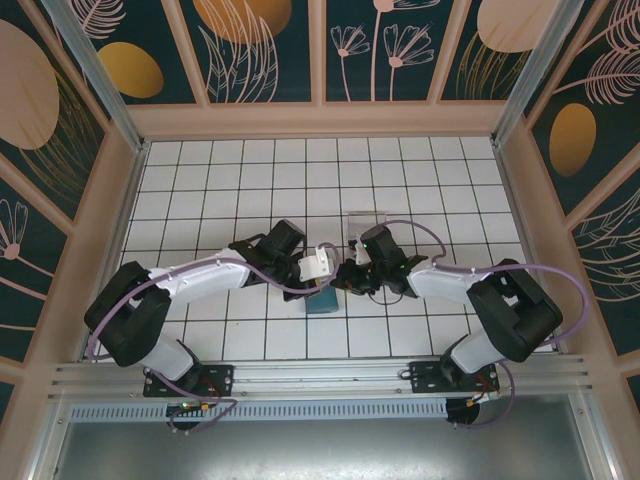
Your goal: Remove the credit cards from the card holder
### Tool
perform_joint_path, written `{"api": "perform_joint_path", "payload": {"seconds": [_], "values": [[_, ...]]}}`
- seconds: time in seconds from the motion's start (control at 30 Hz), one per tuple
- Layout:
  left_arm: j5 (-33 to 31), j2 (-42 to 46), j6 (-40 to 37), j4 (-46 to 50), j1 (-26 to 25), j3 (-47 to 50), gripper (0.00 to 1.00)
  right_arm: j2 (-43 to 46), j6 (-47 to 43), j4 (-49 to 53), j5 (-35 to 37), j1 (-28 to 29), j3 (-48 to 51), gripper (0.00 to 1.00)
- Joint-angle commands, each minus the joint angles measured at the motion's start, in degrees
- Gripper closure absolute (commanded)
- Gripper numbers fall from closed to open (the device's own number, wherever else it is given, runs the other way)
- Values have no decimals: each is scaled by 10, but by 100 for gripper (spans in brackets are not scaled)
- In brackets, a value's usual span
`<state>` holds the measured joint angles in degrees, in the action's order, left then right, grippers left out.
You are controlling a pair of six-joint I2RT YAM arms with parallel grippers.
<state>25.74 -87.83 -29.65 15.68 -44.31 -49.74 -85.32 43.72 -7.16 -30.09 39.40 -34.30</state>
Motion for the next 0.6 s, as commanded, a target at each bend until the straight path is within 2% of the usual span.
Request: {"api": "perform_joint_path", "payload": {"seconds": [0.0,0.33,0.47,0.57], "values": [[20,32,9,-50,0,5,100,7,3,1,-3,4,15,77],[0,66,46,-105,1,38,100,28,-5,68,60,4,11,81],[-22,85,98,-147,0,70,100,47,-11,105,81,4,-5,77],[-9,111,138,-185,0,100,100,63,-12,120,86,4,-15,71]]}}
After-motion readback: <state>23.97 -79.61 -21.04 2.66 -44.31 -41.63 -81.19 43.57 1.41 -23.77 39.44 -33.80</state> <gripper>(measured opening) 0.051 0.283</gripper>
